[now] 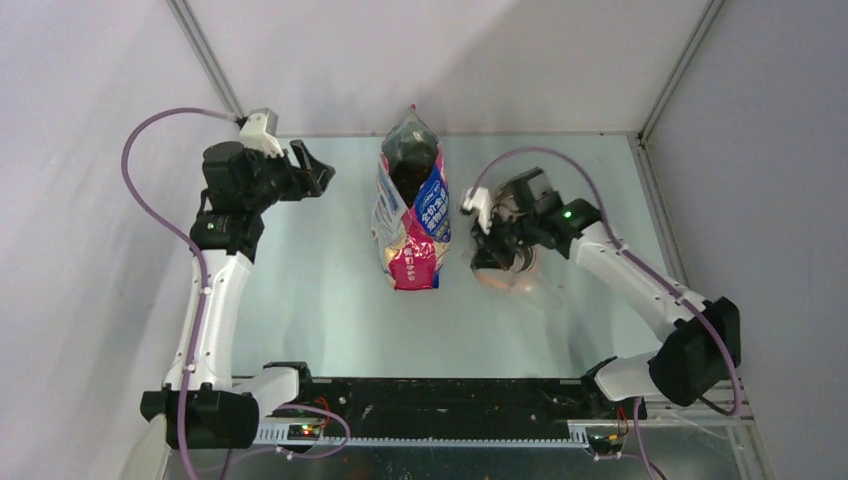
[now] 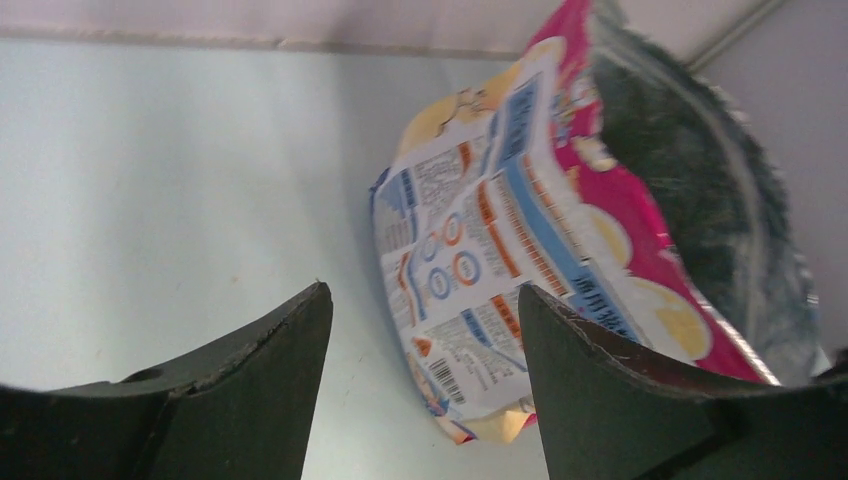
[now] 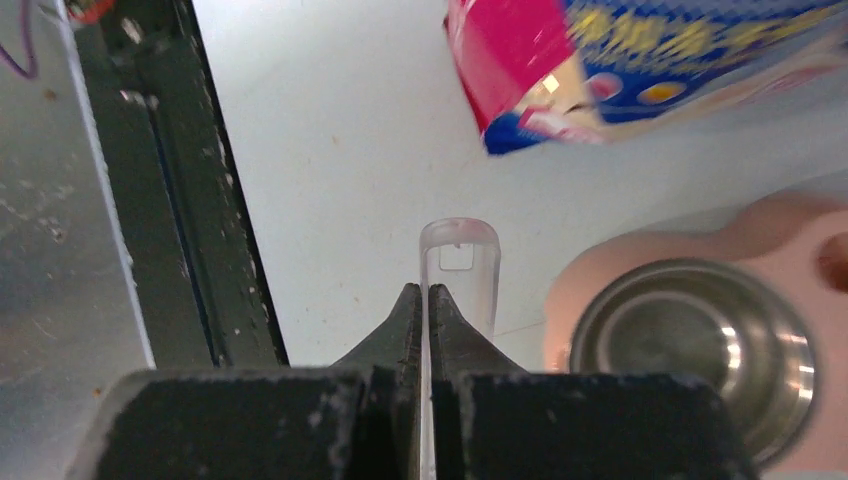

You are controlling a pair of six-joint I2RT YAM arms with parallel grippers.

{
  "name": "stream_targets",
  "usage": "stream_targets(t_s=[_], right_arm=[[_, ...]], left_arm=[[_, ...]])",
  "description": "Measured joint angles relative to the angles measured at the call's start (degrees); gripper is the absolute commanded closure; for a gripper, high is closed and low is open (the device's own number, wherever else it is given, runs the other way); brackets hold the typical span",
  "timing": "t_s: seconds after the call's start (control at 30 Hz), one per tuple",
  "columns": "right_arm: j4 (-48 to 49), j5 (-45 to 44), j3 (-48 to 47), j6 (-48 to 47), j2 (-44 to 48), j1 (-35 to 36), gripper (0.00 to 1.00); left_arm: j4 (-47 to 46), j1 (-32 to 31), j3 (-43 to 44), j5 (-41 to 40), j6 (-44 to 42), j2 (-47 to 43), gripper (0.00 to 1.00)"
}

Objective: Serve the pet food

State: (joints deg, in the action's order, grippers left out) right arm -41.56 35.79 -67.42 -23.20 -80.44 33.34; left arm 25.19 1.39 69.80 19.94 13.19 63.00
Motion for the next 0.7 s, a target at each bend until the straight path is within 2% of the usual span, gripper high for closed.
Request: stream_targets(t_s=[0.13, 0.27, 0.37, 0.47, 0.57, 0.7], right_arm=[[-1.5, 5.8, -7.8, 1.3, 2.0, -5.8, 1.00], [1.3, 13.0, -17.7, 7.4, 2.1, -11.7, 1.00], [11.3, 19.0, -21.4, 15.9, 2.5, -15.0, 1.00], [27.8, 25.2, -21.0, 29.1, 2.7, -16.5, 1.00], [40.9, 29.0, -22.2, 39.6, 0.6, -16.5, 1.00], [52.0, 31.8, -25.7, 48.5, -2.7, -14.9, 1.00]], left_arm=[[-0.8, -2.4, 4.4, 6.0, -2.3, 1.9, 0.25], [-1.9, -7.4, 9.8, 11.9, -6.1, 2.7, 0.25], [-2.2, -12.6, 15.3, 15.5, -10.0, 4.3, 0.25], [-1.9, -18.3, 19.5, 18.8, -14.9, 6.5, 0.24], [-1.9, -22.7, 20.9, 21.5, -19.5, 8.3, 0.23], [-2.9, -25.9, 20.9, 24.4, -21.4, 10.5, 0.24]])
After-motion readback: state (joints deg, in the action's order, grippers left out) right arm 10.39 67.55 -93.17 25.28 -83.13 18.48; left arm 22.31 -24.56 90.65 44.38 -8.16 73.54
